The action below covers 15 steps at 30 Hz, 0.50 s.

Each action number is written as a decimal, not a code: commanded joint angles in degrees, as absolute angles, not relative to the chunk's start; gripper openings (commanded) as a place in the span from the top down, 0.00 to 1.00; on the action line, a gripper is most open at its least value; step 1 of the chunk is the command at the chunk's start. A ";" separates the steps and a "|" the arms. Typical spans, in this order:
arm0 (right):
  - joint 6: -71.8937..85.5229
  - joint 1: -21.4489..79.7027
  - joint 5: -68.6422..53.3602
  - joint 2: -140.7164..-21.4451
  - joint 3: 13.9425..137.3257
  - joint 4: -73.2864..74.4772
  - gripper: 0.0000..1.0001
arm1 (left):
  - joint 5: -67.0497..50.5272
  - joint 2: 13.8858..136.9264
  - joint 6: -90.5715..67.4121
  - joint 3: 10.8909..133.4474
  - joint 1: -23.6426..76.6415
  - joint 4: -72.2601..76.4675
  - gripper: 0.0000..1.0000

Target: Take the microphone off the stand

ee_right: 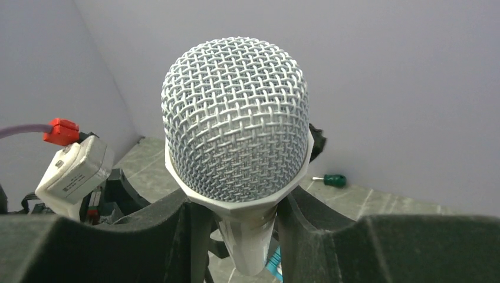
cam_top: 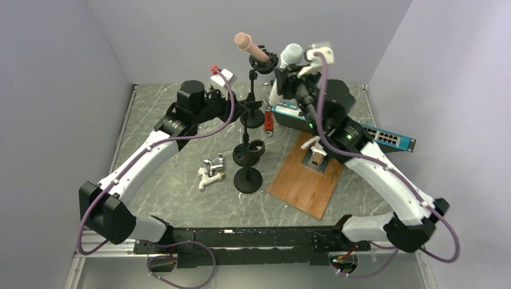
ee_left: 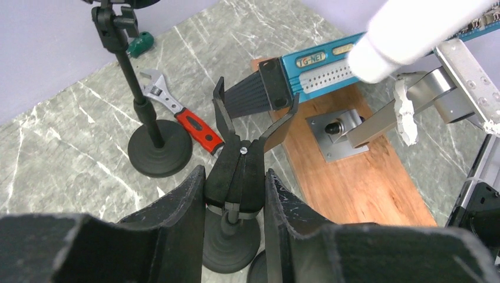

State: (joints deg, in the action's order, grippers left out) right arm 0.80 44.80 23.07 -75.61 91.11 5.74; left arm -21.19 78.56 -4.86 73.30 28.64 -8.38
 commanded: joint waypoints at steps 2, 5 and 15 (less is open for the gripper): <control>1.43 44.31 28.40 -64.77 82.76 -1.48 1.00 | -18.71 83.66 -5.27 70.50 30.80 -12.45 1.00; 1.31 44.16 29.99 -61.68 80.38 -0.74 1.00 | -17.76 85.29 -5.44 68.92 32.39 -12.48 1.00; 1.52 44.04 31.14 -55.22 75.26 1.54 1.00 | -12.07 80.45 -10.71 60.15 34.02 -9.38 1.00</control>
State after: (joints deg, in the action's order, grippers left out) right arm 1.08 44.27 30.06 -57.25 76.12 2.63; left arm -14.72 80.12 -6.79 67.22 33.19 2.02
